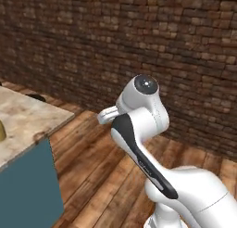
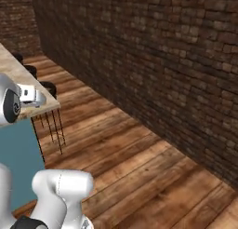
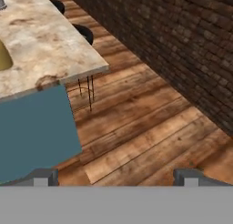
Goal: Place the pitcher and cup on the dining counter for serving.
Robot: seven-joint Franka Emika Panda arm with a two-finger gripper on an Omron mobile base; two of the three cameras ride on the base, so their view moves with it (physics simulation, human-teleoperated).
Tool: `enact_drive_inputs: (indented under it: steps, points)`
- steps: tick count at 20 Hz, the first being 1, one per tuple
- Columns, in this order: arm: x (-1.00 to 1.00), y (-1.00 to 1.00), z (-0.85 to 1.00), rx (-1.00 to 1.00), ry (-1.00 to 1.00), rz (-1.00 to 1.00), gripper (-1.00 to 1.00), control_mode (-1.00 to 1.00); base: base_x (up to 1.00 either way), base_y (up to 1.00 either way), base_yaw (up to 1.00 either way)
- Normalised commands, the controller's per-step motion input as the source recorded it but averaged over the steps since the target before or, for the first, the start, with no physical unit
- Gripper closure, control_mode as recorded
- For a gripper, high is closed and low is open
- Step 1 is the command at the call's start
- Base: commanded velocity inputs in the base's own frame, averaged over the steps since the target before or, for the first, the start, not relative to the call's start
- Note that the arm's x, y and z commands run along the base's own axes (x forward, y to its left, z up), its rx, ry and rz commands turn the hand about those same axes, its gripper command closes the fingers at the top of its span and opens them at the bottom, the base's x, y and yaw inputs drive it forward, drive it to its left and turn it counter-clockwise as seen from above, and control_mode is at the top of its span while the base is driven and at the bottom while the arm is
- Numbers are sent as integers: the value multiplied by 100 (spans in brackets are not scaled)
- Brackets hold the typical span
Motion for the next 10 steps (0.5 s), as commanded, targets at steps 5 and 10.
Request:
enact_drive_inputs:
  steps: [5,10]
  points:
    - [0,0,0,0,0,0,-100,100,-79,0,-78]
    - [0,0,0,0,0,0,-100,100,-70,6,-85]
